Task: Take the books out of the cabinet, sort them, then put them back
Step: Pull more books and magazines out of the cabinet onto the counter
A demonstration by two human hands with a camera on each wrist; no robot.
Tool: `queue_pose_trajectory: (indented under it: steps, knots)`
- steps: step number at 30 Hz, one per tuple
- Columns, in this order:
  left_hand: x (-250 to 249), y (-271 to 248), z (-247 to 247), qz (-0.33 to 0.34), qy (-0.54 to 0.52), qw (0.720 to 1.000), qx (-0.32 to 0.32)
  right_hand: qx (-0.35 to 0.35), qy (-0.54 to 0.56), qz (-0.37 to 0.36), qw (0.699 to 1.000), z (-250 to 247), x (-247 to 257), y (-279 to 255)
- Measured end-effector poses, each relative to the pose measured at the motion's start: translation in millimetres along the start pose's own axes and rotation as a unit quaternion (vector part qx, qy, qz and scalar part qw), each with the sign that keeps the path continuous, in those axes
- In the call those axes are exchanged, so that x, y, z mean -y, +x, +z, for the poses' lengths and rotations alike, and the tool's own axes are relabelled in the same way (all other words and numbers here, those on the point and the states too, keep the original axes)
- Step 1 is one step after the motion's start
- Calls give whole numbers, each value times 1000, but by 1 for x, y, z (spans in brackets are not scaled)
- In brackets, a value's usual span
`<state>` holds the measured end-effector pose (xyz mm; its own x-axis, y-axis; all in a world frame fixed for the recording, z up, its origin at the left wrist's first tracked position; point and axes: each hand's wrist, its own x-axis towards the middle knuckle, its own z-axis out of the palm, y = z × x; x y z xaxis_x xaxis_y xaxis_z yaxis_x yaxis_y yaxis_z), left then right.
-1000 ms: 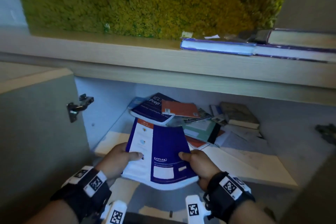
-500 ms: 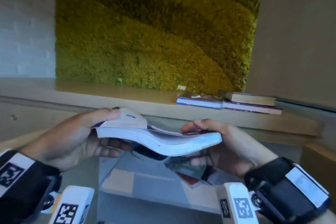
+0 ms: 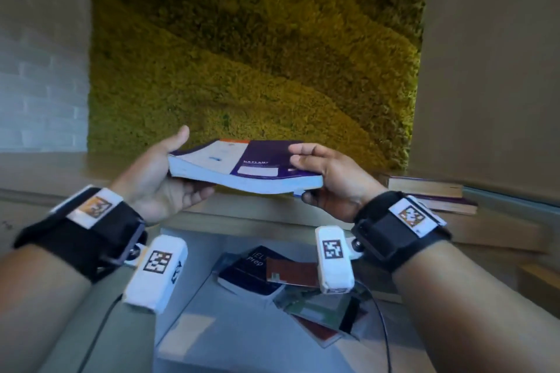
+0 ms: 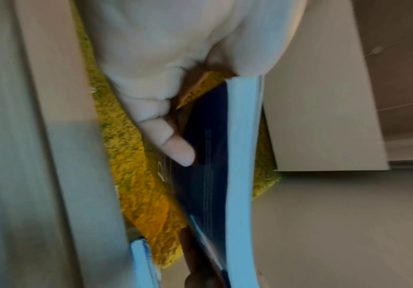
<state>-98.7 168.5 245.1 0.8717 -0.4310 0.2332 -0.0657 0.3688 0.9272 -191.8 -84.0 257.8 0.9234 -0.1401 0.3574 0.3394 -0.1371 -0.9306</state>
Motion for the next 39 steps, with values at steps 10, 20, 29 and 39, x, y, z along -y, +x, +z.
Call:
queue_pose_trajectory:
  steps: [10, 20, 29, 39]
  knots:
    - [64, 52, -11, 188, 546, 808, -114, -16, -575, -136, 807, -4, -66, 60]
    - [119, 87, -9, 200, 743, 629, -110, -19, -701, -131, 701, 0, -89, 65]
    - [259, 31, 5, 219, 664, 713, 62, 15, -432, -318, 844, -34, -223, -40]
    - [371, 126, 33, -123, 647, 730, 180, -61, -467, 222, 854, -189, -385, -42]
